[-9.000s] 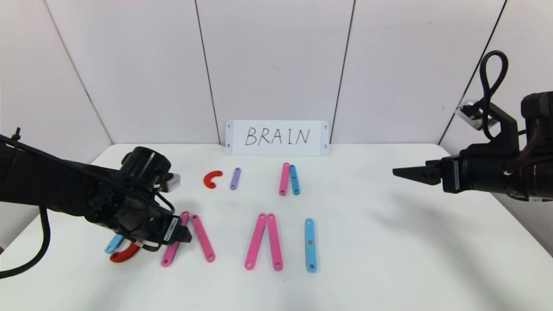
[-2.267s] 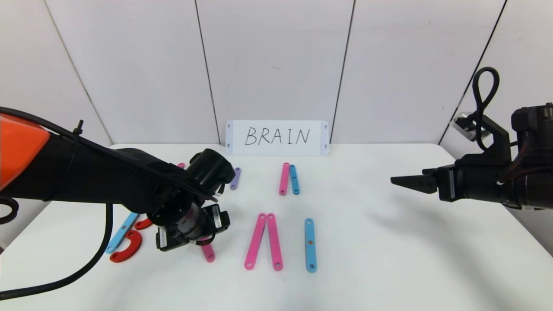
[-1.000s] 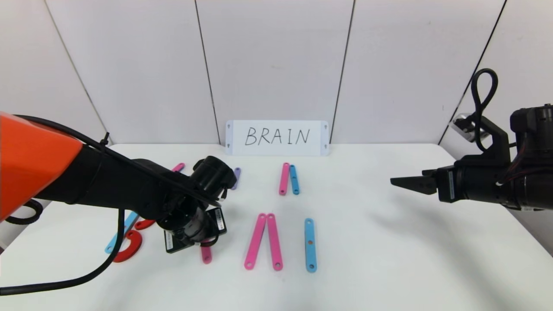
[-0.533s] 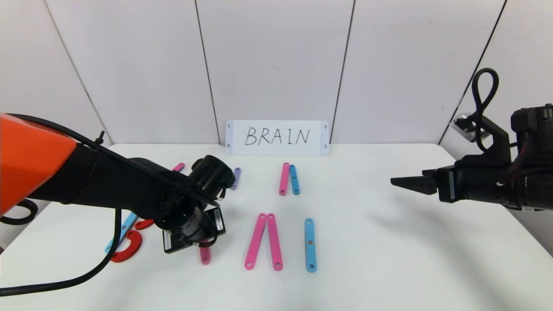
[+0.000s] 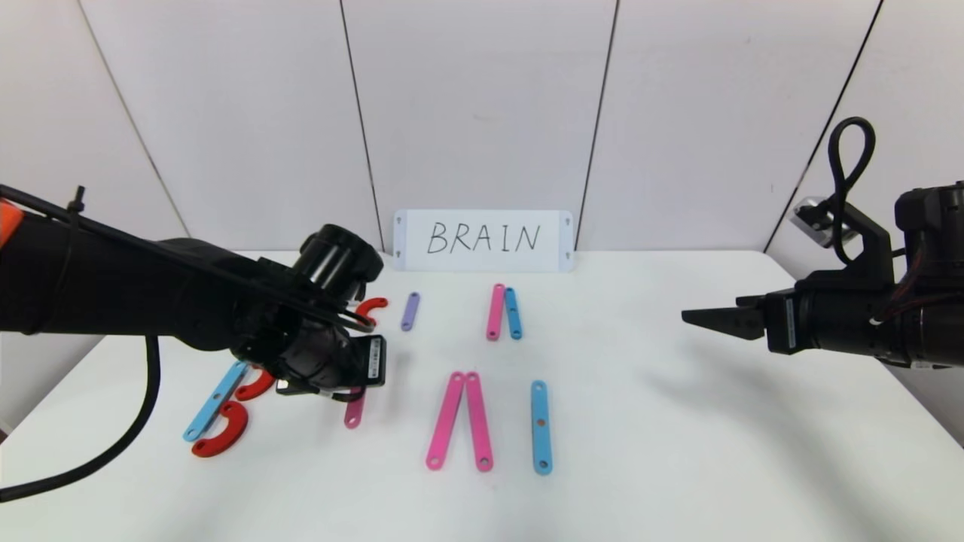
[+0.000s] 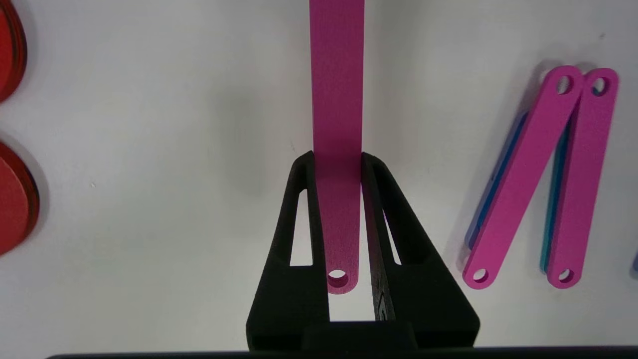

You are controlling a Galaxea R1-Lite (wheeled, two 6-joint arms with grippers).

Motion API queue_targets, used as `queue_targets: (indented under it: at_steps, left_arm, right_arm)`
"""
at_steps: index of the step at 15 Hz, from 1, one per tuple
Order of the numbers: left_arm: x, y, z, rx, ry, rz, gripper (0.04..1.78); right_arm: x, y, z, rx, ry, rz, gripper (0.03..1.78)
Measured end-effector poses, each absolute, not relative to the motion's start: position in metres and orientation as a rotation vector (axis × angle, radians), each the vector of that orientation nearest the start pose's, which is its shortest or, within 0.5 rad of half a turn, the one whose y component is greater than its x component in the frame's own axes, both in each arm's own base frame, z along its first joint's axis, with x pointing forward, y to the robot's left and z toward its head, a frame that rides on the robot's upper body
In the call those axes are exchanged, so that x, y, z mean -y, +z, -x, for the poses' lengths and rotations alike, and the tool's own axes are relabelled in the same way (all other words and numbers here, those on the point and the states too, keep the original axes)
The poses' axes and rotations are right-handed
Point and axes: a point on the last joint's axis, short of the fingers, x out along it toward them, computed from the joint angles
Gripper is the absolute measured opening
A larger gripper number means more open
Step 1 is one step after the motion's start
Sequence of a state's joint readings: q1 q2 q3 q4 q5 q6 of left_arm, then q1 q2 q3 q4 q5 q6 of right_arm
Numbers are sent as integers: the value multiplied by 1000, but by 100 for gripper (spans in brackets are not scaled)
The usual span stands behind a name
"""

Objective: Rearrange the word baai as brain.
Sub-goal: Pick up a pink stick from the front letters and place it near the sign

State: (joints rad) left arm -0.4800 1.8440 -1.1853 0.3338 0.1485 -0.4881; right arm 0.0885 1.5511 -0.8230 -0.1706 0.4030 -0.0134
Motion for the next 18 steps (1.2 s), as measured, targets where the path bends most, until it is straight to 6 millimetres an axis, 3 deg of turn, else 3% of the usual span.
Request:
queue_targets:
  at_steps: [3,6,11,18]
  left_arm:
    - [140,180,-307,-918,-239,83,27]
    - [145,194,-331,-848,-288,55,27]
    - [162,194,-361,-845,-326,16,27]
    - [208,195,-370,-817,-467,15,27]
  right_arm:
    - [-31,187,-259,-554,482,-77,173]
    - [-31,186,-259,-556,482,-77,173]
    - [-30,186,-259,-554,479,-78,173]
    - [-17,190,-262,-537,457,-100,173]
